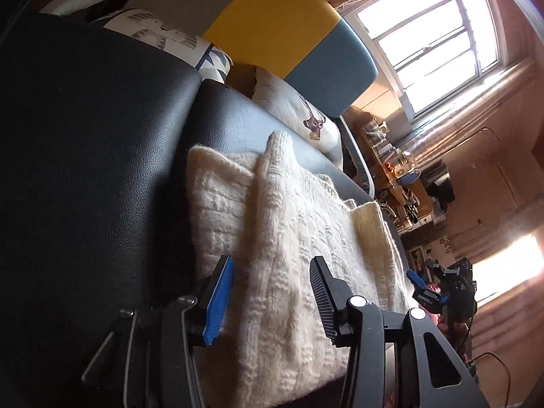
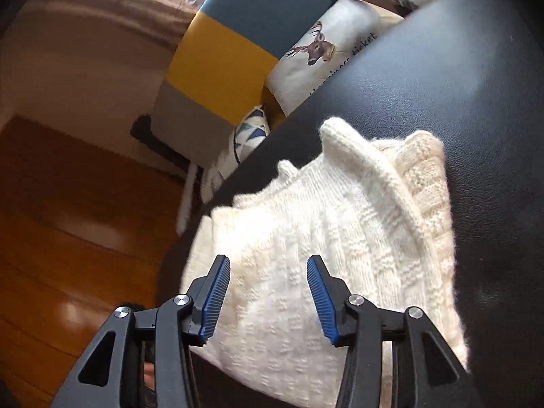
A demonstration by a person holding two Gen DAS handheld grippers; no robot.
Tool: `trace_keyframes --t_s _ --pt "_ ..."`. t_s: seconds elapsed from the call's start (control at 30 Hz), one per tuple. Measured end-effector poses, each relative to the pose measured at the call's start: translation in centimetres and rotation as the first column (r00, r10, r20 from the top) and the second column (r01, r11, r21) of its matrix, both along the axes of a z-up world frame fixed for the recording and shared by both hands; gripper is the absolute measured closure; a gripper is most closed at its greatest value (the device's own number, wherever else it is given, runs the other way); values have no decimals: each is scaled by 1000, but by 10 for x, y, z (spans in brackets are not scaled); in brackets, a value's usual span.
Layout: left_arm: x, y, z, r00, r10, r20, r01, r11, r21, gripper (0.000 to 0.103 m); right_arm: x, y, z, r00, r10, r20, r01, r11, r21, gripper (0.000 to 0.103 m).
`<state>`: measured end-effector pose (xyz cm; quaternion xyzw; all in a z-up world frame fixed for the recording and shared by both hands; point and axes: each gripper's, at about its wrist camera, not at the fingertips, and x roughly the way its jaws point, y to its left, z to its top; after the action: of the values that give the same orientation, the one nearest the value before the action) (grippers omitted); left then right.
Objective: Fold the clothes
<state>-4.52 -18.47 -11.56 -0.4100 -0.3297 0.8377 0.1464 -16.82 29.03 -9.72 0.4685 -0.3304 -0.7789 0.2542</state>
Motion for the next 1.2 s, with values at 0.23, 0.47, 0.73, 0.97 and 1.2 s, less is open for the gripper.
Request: trace_keyframes --t_s 0.23,0.47,0.73,0.97,1.2 --pt "5 13 8 999 -43 -10 41 991 -124 95 12 -21 -18 1000 18 -4 -17 966 258 56" --pt "49 -3 -17 996 40 83 -32 995 -98 96 25 -13 -40 995 45 89 -69 955 287 76" --pt "103 -9 1 991 110 70 -98 984 -152 85 75 -4 -44 986 90 144 -123 963 241 83" --pt "96 2 71 987 94 -128 -129 945 -301 56 88 -4 -9 996 87 7 -83 929 362 69" --pt "21 76 58 973 -205 -105 126 855 -504 53 62 -19 9 989 102 -104 -19 797 603 69"
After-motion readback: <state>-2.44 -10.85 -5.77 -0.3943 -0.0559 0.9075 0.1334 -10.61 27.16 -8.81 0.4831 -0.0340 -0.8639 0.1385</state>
